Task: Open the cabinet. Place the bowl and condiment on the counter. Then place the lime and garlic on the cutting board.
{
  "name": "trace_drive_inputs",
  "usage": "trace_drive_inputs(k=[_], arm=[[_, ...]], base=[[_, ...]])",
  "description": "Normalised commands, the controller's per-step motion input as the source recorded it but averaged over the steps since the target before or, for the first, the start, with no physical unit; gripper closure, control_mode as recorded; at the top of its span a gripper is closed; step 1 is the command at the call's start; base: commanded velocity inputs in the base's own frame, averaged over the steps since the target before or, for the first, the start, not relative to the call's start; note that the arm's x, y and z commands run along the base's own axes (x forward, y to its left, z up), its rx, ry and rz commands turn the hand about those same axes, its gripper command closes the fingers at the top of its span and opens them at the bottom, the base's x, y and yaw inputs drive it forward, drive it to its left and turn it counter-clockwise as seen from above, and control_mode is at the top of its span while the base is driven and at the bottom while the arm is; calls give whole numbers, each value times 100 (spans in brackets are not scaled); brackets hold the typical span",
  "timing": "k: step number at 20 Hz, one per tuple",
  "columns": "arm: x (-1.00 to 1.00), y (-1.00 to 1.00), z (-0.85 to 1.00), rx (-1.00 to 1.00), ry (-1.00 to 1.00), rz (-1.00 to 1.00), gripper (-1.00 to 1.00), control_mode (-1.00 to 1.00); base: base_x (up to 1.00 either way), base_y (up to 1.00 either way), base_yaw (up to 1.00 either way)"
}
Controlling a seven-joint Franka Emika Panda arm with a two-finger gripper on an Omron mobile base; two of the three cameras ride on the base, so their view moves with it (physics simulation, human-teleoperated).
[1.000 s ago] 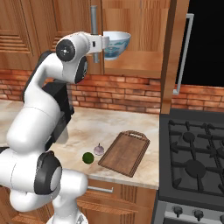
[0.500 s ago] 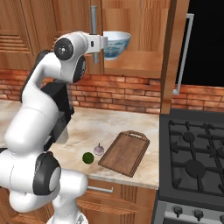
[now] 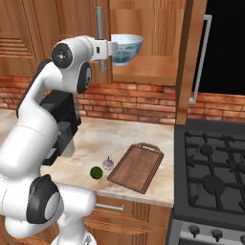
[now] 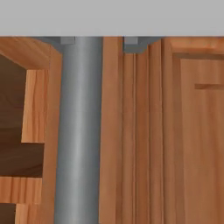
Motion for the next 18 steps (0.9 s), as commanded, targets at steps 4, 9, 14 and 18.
trace_drive_inputs(k=[4,9,14,18], arm=[[-34,17,1,-2,3,-8,100,-100],[-36,21,-1,0,6,-9,100,-100],[-38,26,0,0,5,-8,100,-100],[-44,34,-6,0,-1,-8,100,-100]], base=[[0,0,0],[0,0,0],[0,0,0],[0,0,0]])
